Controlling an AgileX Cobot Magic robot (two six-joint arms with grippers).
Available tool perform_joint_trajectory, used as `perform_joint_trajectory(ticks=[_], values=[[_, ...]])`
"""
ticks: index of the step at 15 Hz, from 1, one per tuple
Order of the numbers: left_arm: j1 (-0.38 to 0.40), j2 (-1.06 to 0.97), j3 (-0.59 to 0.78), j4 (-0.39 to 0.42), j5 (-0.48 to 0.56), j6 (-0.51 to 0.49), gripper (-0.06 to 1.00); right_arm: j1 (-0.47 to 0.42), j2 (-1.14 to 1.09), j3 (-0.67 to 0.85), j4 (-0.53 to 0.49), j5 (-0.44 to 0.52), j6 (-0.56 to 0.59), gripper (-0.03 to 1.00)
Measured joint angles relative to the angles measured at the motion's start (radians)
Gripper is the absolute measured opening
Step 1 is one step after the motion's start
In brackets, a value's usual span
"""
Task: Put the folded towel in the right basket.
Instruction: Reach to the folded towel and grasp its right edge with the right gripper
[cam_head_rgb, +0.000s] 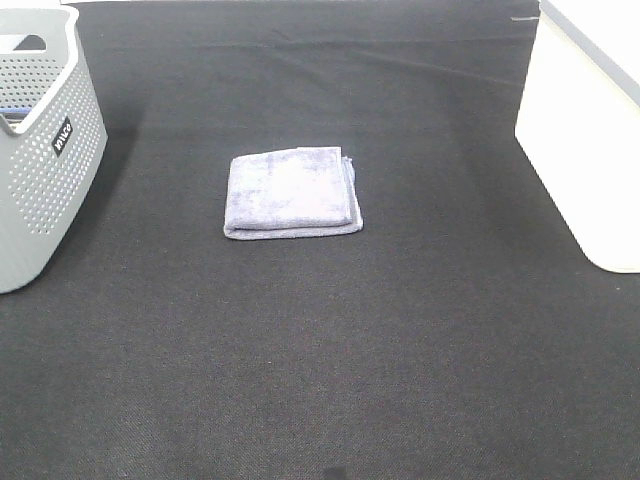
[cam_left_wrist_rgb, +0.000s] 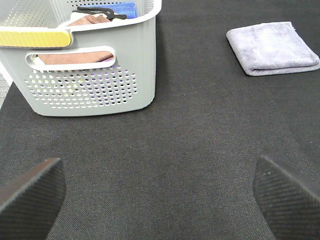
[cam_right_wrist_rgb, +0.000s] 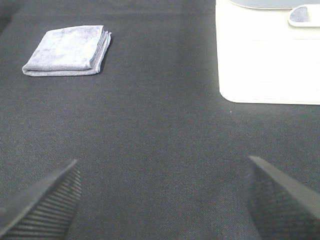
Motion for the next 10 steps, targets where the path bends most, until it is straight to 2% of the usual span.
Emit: perform_joint_trajectory(ticks=[10], values=[[0.0, 0.0, 0.0, 0.0, 0.0, 0.0, 0.97, 0.0, 0.0, 0.0, 0.0, 0.0, 0.0, 0.82]])
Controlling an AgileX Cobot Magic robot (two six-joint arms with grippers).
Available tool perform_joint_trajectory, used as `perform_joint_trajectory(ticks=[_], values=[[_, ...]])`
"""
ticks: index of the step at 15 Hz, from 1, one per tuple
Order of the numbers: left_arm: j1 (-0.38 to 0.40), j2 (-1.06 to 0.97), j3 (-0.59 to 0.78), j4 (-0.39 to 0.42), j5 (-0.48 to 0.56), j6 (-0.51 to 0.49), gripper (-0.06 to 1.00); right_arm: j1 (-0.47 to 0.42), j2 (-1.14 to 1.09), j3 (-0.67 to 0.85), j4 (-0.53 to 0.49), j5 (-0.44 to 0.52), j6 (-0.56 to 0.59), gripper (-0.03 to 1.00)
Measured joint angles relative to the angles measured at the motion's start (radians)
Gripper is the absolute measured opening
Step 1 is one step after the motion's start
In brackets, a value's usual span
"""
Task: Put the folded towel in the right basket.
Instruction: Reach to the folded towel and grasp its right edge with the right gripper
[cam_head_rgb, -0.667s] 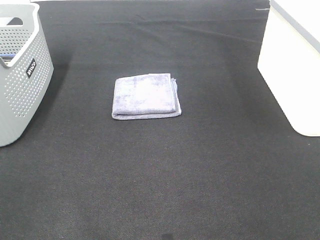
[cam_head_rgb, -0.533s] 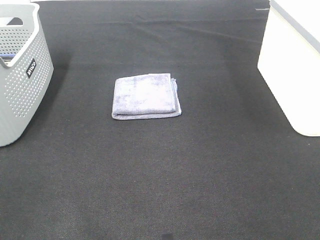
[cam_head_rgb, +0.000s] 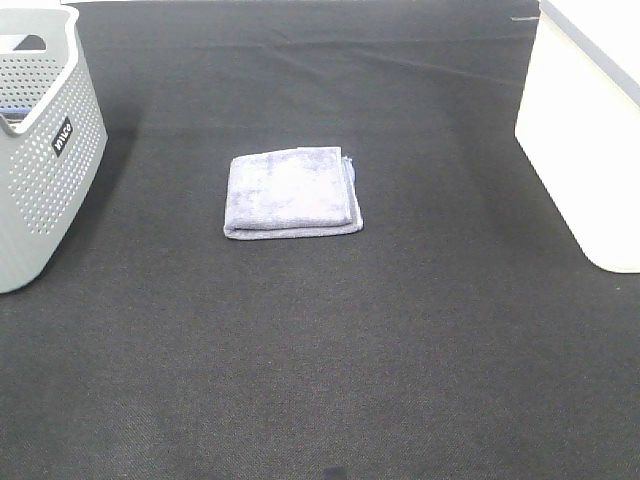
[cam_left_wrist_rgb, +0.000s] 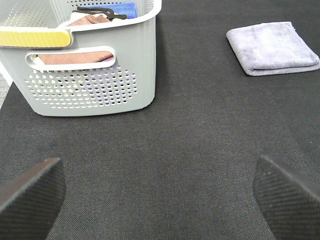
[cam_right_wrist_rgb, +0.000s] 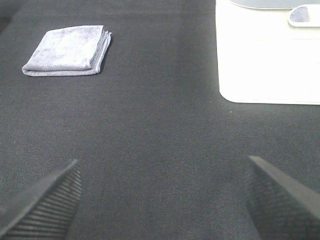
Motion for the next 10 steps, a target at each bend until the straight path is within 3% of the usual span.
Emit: perform_joint_trajectory(ticks=[10], values=[[0.0, 0.0, 0.0, 0.0, 0.0, 0.0, 0.97, 0.0, 0.0, 0.0, 0.0, 0.0, 0.0, 0.82]])
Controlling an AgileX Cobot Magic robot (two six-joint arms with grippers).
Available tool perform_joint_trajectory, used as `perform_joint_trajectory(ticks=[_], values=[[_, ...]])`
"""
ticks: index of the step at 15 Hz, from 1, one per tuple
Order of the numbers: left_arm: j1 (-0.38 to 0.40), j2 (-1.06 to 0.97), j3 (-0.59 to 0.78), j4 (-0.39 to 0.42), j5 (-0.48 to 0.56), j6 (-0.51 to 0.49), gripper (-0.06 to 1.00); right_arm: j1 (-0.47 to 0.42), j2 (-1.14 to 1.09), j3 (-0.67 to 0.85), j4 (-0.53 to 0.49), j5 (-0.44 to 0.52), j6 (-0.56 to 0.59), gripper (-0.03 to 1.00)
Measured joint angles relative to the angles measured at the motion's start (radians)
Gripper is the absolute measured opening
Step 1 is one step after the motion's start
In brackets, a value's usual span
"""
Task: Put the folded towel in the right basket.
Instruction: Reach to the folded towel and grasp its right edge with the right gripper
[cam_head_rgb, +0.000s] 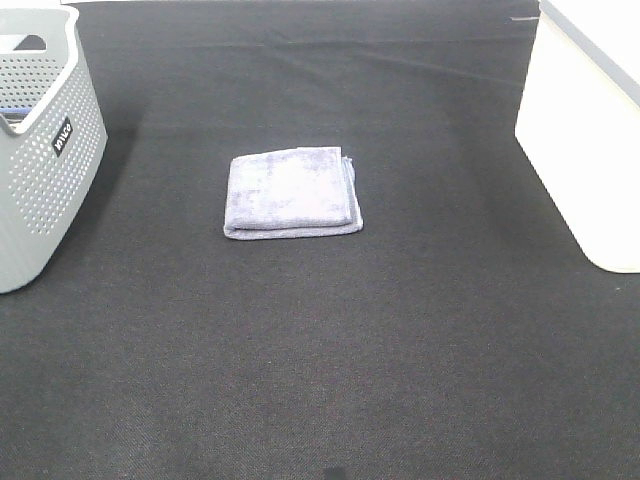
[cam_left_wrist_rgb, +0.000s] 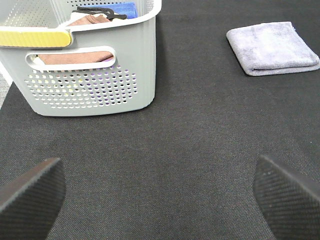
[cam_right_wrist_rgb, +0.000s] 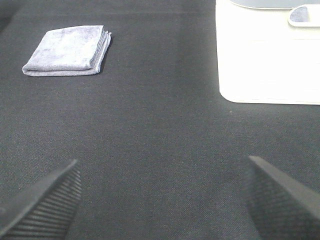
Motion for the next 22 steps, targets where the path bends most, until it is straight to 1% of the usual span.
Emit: perform_joint_trajectory(ticks=[22], values=[[0.0, 0.0, 0.0, 0.0, 0.0, 0.0, 0.97, 0.0, 0.0, 0.0, 0.0, 0.0, 0.0, 0.82]])
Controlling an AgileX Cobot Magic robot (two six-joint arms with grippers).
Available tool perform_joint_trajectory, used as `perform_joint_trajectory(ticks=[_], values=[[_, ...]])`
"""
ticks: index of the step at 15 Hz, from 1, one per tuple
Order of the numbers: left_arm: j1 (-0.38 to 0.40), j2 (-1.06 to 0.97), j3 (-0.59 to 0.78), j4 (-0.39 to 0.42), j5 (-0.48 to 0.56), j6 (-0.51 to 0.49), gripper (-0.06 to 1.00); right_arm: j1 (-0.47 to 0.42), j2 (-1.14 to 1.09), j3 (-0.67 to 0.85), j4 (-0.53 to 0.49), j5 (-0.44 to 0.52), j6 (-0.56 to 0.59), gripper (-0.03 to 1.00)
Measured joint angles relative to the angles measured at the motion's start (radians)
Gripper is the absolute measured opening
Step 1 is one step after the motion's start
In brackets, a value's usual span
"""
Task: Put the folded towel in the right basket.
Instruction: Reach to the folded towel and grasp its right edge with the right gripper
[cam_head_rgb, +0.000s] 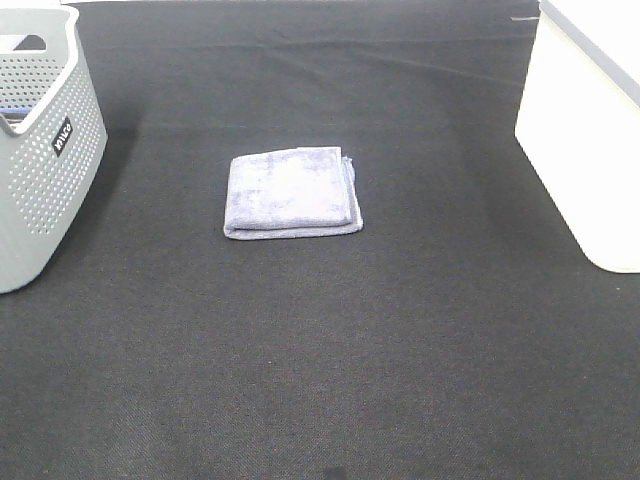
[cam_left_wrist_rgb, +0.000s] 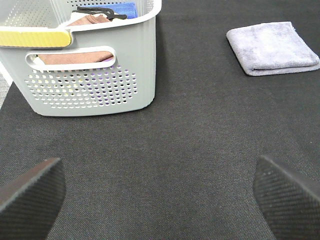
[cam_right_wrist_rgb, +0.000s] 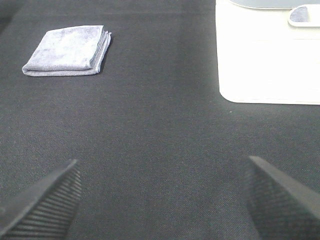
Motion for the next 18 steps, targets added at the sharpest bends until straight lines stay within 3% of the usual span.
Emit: perform_joint_trajectory(ticks=[13, 15, 18], values=[[0.0, 0.0, 0.0, 0.0, 0.0, 0.0, 0.97, 0.0, 0.013, 0.0, 0.0, -0.003, 0.0, 0.82], [0.0, 0.0, 0.0, 0.0, 0.0, 0.0, 0.97, 0.0, 0.094, -0.008, 0.0, -0.054, 0.0, 0.82], [0.0, 0.0, 0.0, 0.0, 0.0, 0.0, 0.97, 0.0, 0.33, -0.049, 0.04, -0.234, 0.0, 0.82]])
